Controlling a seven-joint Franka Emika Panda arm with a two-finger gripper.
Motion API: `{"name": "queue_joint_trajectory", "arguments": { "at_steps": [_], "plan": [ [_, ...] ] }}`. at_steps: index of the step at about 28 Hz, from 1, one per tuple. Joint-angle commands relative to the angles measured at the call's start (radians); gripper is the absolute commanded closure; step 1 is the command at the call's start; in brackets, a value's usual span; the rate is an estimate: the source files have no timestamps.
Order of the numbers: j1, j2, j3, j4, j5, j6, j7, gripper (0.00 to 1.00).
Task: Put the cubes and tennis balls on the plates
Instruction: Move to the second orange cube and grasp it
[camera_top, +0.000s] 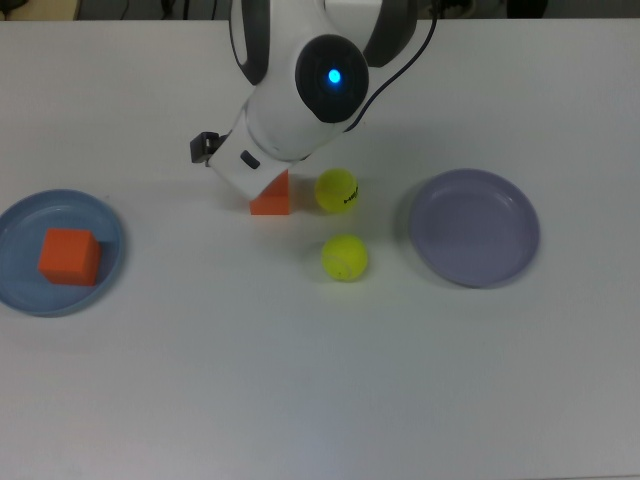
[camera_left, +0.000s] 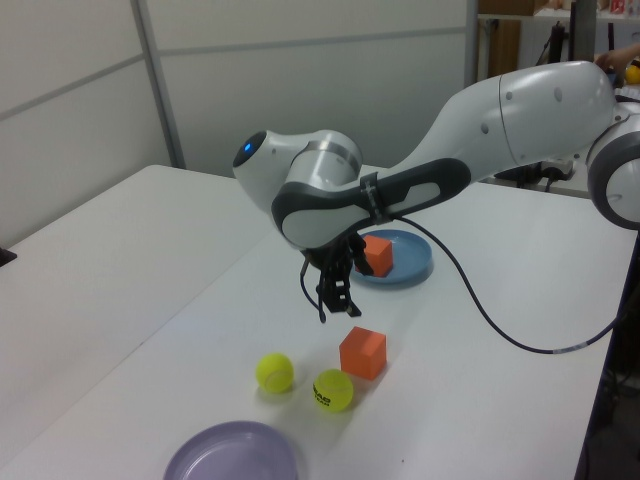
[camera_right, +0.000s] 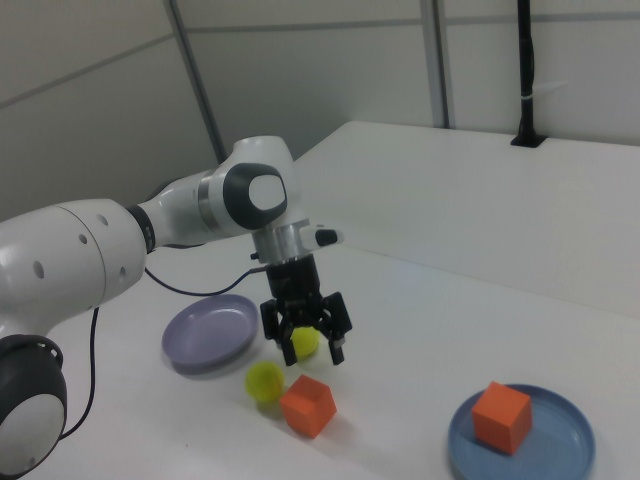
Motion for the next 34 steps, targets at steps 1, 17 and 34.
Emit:
{"name": "queue_joint_trajectory", "arguments": {
  "at_steps": [1,17,34],
  "plan": [
    [0.005,0.013,0.009,-0.050,0.022,0.001,-0.008,0.00],
    [0.059,0.085,0.009,-0.053,0.007,0.017,0.055,0.00],
    [0.051,0.109,-0.011,-0.080,-0.045,0.125,0.064,1.00]
  ]
}}
